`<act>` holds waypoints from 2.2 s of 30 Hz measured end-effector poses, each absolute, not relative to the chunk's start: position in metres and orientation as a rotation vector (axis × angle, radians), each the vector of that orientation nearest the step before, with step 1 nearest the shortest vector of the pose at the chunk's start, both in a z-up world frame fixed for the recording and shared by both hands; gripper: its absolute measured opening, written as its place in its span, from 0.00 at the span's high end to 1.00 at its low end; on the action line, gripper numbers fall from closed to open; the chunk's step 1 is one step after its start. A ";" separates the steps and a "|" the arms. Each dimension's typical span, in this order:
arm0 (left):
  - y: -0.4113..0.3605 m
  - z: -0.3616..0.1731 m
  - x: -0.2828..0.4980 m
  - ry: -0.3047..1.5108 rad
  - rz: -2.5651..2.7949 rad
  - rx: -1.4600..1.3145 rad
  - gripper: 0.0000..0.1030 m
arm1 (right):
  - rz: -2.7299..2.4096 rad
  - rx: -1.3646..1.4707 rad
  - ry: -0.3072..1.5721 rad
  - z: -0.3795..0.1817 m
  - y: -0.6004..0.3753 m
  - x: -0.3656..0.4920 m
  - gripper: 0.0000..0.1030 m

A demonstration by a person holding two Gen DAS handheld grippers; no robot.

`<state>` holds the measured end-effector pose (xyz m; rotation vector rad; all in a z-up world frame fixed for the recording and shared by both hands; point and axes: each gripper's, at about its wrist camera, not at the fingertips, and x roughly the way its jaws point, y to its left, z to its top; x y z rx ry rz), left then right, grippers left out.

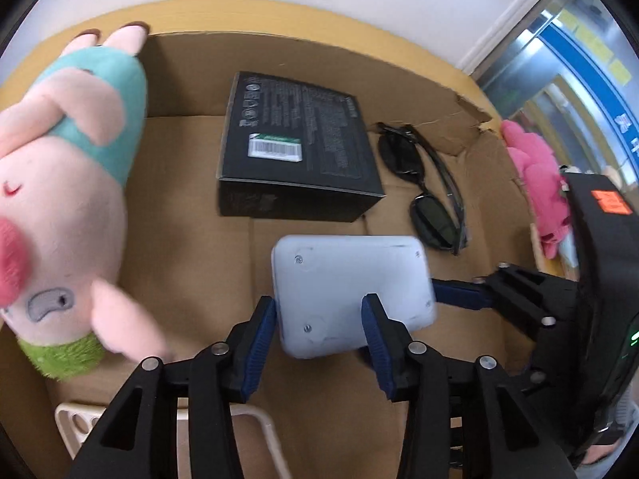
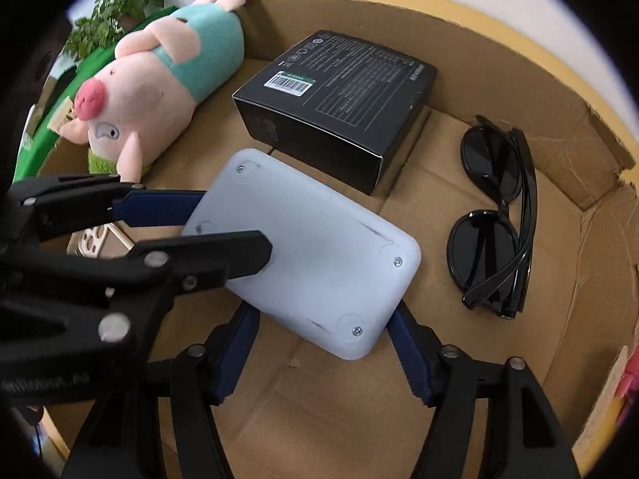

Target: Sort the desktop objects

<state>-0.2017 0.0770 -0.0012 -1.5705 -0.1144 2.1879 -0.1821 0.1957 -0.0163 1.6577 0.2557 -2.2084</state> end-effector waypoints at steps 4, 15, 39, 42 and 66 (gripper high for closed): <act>0.063 0.021 -0.176 -0.061 2.290 -1.454 0.56 | -2.334 1.600 0.273 0.008 0.206 -0.160 0.36; 0.011 0.082 -0.038 0.033 2.789 -0.861 0.00 | -2.782 0.990 0.004 0.091 0.225 -0.001 0.20; 0.008 0.011 -0.007 0.132 2.889 -0.730 0.00 | -3.060 0.766 -0.027 0.015 0.221 0.027 0.01; 0.008 0.011 -0.008 0.131 2.888 -0.731 0.00 | -3.063 0.770 -0.032 0.015 0.222 0.025 0.00; 0.008 0.010 -0.008 0.122 2.899 -0.734 0.00 | -3.060 0.769 -0.027 0.014 0.221 0.025 0.00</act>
